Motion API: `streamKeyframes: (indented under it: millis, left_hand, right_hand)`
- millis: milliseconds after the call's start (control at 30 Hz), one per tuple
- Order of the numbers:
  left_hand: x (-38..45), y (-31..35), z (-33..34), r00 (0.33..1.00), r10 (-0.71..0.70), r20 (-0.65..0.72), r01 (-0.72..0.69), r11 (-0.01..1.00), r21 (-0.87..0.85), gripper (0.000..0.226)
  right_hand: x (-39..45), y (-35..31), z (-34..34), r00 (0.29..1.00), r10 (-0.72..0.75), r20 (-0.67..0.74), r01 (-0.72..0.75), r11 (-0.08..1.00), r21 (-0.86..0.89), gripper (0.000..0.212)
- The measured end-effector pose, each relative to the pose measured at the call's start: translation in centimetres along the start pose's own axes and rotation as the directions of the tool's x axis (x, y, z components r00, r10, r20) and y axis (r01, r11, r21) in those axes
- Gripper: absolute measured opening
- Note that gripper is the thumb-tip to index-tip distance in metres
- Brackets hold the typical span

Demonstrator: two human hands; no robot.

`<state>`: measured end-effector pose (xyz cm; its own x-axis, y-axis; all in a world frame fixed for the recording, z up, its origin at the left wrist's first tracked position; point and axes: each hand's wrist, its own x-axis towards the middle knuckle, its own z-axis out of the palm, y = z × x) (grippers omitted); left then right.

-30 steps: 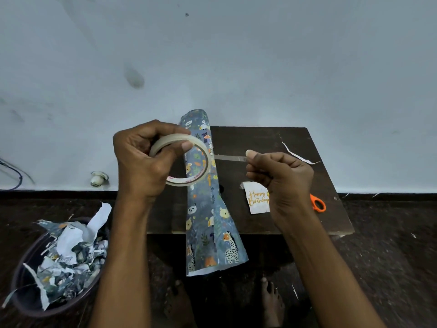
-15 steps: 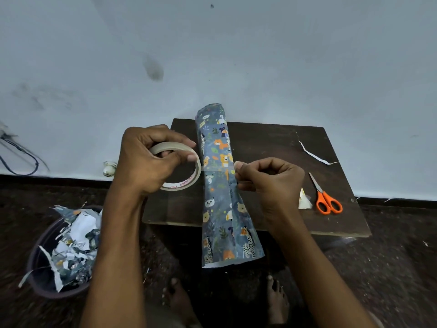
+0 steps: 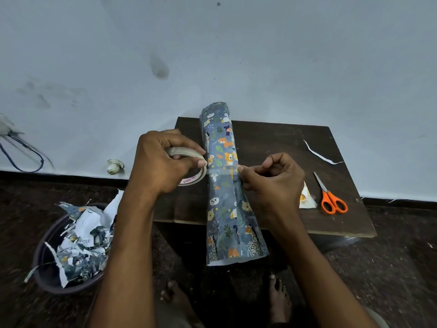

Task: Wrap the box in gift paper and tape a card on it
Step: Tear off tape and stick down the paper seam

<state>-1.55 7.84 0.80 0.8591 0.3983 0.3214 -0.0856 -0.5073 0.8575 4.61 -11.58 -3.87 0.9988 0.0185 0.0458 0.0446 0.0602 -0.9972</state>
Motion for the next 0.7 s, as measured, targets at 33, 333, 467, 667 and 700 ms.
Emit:
streamKeyframes:
  millis: [33,333,467,667,700]
  left_hand:
    - [-0.02,0.03,-0.04,1.0,-0.008,-0.003,0.008,1.0,-0.005,0.02]
    - [-0.09,0.93,-0.25,0.999,-0.04,-0.012,0.04,0.999,-0.025,0.02]
    - [-0.09,0.98,-0.27,0.998,-0.06,-0.009,0.06,0.998,-0.021,0.021]
    - [-0.09,0.81,-0.16,0.996,-0.087,0.012,0.088,0.996,-0.009,0.021]
    - [-0.09,0.82,-0.13,0.996,-0.093,0.015,0.094,0.996,-0.006,0.021]
  right_hand:
    - [0.04,0.06,0.02,1.0,0.002,0.003,-0.002,1.0,-0.004,0.04]
    - [0.08,-0.32,0.08,0.998,-0.063,-0.001,0.063,0.997,-0.035,0.037]
    - [0.1,-0.21,0.01,0.997,-0.073,0.012,0.073,0.996,-0.06,0.036]
    - [0.08,0.08,-0.06,0.998,-0.063,0.016,0.064,0.996,-0.069,0.035]
    - [0.07,0.05,-0.03,0.998,-0.056,0.012,0.057,0.996,-0.063,0.035]
